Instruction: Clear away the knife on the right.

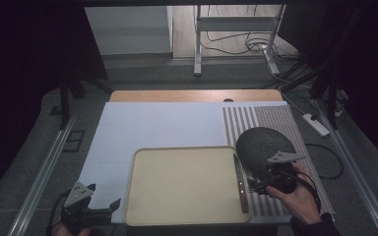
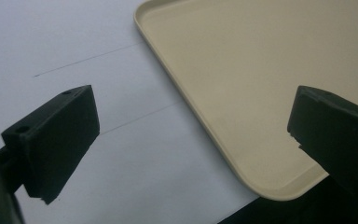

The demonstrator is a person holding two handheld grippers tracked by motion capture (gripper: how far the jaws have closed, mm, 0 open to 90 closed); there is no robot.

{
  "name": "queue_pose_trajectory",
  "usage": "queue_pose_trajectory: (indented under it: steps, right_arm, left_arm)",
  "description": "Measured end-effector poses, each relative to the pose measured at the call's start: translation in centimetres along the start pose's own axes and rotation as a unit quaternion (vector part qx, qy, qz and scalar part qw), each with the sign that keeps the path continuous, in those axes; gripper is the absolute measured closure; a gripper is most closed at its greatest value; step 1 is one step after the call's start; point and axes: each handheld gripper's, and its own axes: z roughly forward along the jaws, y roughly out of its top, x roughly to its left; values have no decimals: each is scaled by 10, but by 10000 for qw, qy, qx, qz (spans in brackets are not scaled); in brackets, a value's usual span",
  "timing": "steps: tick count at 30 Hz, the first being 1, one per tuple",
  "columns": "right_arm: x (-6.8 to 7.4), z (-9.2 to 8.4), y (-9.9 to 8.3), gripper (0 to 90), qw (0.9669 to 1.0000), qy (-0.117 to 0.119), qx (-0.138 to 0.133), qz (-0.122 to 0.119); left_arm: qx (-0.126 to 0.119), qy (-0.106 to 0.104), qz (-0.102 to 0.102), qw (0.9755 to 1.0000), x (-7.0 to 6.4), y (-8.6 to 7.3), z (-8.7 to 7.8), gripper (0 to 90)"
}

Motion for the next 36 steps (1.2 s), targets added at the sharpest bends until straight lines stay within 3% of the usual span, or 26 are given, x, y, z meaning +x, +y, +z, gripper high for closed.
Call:
queue_pose_trajectory:
  steps: [20,28,36]
  right_arm:
    - [-16,-31,-31,78,9985,-233,-227,451]
    - [-17,-40,-42,77,9974,-389,-325,520]
    - [-14,-44,-47,86,9975,-485,-253,449]
  left_arm:
    - [-37,-15,-11,10000,1,0,-1,19]
    - [-55,-16,6,10000,0,-1,-1,19]
    - [-61,-10,10,10000,0,-1,-2,19]
